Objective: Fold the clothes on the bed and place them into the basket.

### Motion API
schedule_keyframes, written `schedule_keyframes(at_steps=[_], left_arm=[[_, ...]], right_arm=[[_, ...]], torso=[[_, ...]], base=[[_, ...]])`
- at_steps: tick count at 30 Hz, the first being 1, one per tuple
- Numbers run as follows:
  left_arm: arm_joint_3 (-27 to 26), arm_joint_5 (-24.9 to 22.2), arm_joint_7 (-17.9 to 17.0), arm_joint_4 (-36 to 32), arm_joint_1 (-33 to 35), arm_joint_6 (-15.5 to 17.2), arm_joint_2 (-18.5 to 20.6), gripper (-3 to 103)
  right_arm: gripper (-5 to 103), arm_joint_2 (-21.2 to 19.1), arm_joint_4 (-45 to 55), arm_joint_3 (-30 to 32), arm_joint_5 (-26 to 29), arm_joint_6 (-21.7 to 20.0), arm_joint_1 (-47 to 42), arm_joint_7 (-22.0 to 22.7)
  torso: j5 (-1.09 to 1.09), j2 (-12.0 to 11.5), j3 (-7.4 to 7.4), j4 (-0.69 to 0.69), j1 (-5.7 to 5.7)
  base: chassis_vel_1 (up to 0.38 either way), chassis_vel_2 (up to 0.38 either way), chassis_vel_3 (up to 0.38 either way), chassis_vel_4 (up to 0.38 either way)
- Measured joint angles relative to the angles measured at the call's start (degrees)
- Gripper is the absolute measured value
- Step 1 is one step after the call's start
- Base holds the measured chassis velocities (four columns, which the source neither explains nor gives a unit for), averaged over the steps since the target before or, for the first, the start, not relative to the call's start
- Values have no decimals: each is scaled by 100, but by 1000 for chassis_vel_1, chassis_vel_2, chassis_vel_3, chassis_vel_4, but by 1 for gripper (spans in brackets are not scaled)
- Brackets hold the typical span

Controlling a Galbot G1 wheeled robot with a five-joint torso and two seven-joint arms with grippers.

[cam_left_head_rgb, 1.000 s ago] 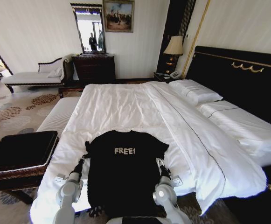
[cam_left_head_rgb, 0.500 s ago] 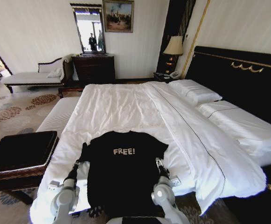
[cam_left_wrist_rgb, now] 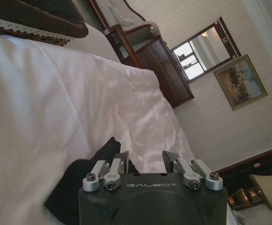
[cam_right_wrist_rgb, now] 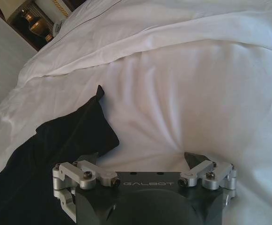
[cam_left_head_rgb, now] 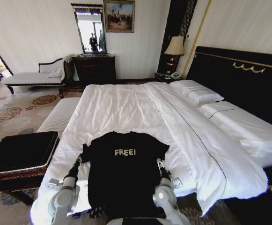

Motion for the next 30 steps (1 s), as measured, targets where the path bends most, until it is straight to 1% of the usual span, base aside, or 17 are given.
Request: schedule_keyframes(at_steps=[2, 3, 4, 8, 9, 10, 13, 14, 15, 16, 19, 23, 28, 30], left_arm=[[-39, -89, -109, 236, -287, 38, 54, 55], [-44, -103, -150, 390, -435, 57, 79, 55], [-44, -103, -150, 390, -435, 57, 79, 55], [0, 115, -187, 1104, -977, 94, 146, 76], [0, 115, -187, 1104, -977, 94, 146, 76], [7, 191, -184, 1297, -1096, 94, 160, 76], [14, 289, -174, 1595, -1267, 101, 175, 93], [14, 289, -174, 1595, -1267, 101, 175, 93], [17, 311, -174, 1647, -1292, 111, 175, 97], [19, 332, -174, 1687, -1314, 126, 175, 99], [32, 396, -187, 1750, -1359, 164, 176, 99], [118, 574, -254, 1870, -1457, 313, 198, 100], [158, 621, -226, 1920, -1504, 332, 190, 100], [159, 576, -207, 1953, -1537, 291, 163, 100]], right_arm=[[100, -2, -2, -4, -3, -7, 0, 8], [100, -2, -3, -10, -10, -15, 3, 17], [100, -2, -3, -10, -10, -15, 3, 17], [100, 4, -5, -29, -49, -49, 11, 56], [100, 4, -5, -29, -49, -49, 11, 56], [100, 5, -5, -34, -60, -55, 10, 64], [100, 4, -9, -35, -72, -64, 8, 79], [100, 4, -9, -35, -72, -64, 8, 79], [100, 1, -13, -34, -73, -65, 8, 79], [100, -2, -22, -33, -73, -66, 7, 80], [100, -4, -40, -31, -73, -69, 9, 81], [100, 11, -66, -33, -80, -75, 24, 99], [100, 16, -69, -44, -94, -79, 24, 114], [100, 8, -69, -47, -94, -81, 23, 117]], torso=[[-2, 0, 0, 0, 0], [-2, -1, 0, -1, 0], [-2, -1, 0, -1, 0], [-2, -1, 1, -2, 0], [-2, -1, 1, -2, 0], [-3, -1, 1, -1, 0], [-2, -1, 1, 0, 1], [-2, -1, 1, 0, 1], [-3, -1, 1, 1, 1], [-2, -1, 1, 1, 1], [-1, -1, 1, 1, 1], [-2, -1, 0, 0, 1], [-2, -1, 1, 0, 1], [-2, -1, 0, 0, 1]], base=[[0, 0, 0, 0], [0, 0, 0, 0], [0, 0, 0, 0], [0, 0, 0, 0], [0, 0, 0, 0], [0, 0, 0, 0], [0, 0, 0, 0], [0, 0, 0, 0], [0, 0, 0, 0], [0, 0, 0, 0], [0, 0, 0, 0], [0, 0, 0, 0], [0, 0, 0, 0], [0, 0, 0, 0]])
